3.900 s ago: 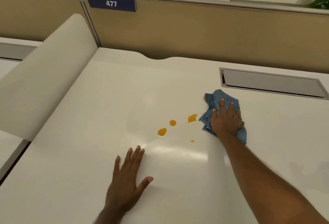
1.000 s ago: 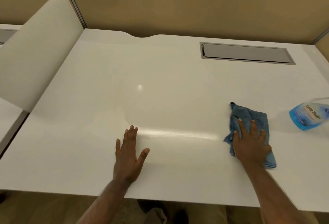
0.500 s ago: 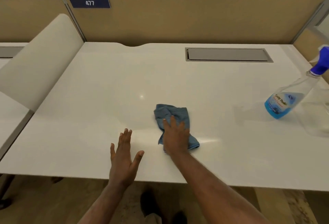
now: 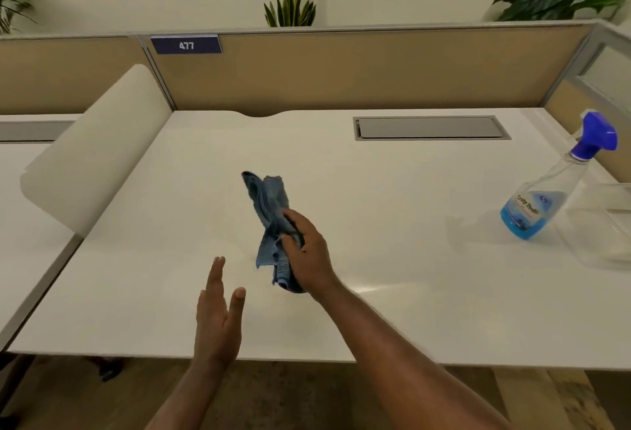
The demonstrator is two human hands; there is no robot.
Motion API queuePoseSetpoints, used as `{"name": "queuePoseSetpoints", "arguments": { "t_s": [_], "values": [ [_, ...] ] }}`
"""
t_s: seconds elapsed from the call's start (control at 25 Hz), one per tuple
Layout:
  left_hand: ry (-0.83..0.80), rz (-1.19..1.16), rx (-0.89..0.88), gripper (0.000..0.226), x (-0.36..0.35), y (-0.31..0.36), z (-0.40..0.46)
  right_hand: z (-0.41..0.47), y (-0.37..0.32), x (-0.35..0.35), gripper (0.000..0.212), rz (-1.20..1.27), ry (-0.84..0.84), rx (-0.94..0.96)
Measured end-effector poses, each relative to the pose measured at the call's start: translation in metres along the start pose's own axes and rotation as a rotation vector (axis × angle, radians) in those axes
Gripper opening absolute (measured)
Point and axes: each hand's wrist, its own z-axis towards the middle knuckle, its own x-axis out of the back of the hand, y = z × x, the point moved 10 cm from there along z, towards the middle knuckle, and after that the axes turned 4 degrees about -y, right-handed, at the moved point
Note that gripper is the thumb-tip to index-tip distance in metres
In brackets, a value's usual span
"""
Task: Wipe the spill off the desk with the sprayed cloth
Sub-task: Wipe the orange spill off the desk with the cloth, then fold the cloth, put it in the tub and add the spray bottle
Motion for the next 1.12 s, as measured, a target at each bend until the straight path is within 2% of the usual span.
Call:
{"name": "queuePoseSetpoints", "arguments": {
  "t_s": [0.08, 0.16, 0.28, 0.44, 0.52, 0.56, 0.64, 0.68, 0.76, 0.96, 1.12],
  "values": [
    [-0.062, -0.206, 0.018, 0.086, -0.004, 0.015, 0.011, -0.015, -0.001, 0.014, 0.038, 0.429, 0.058, -0.138],
    [-0.188, -0.390, 0.035, 0.081, -0.016, 0.040, 0.023, -0.032, -0.007, 0.029, 0.033, 0.741, 0.085, -0.224],
    [-0.480, -0.481, 0.005, 0.052, -0.055, 0.091, 0.025, -0.069, -0.003, 0.069, 0.034, 0.941, 0.261, -0.303],
    [-0.864, -0.632, -0.041, 0.041, -0.125, 0.151, -0.017, -0.145, 0.032, 0.132, 0.037, 0.920, 0.540, -0.462],
    [-0.949, -0.731, -0.011, 0.038, -0.154, 0.172, -0.039, -0.171, 0.034, 0.151, 0.054, 0.989, 0.529, -0.472],
    [-0.977, -0.753, -0.002, 0.037, -0.167, 0.180, -0.047, -0.176, 0.032, 0.153, 0.056, 1.092, 0.451, -0.455],
    [-1.017, -0.747, -0.006, 0.036, -0.191, 0.195, -0.061, -0.186, 0.016, 0.168, 0.047, 1.088, 0.354, -0.436],
    [-1.023, -0.734, -0.005, 0.036, -0.201, 0.201, -0.065, -0.196, 0.017, 0.192, 0.039, 1.006, 0.388, -0.402],
    [-1.031, -0.718, 0.011, 0.037, -0.223, 0.210, -0.073, -0.216, 0.013, 0.245, 0.038, 0.753, 0.476, -0.351],
    [-1.104, -0.682, 0.080, 0.036, -0.284, 0.245, -0.101, -0.266, 0.027, 0.333, 0.039, 0.678, 0.466, -0.374],
    [-1.140, -0.709, 0.113, 0.039, -0.330, 0.276, -0.122, -0.279, 0.034, 0.395, 0.046, 0.629, 0.351, -0.403]
  ]
}}
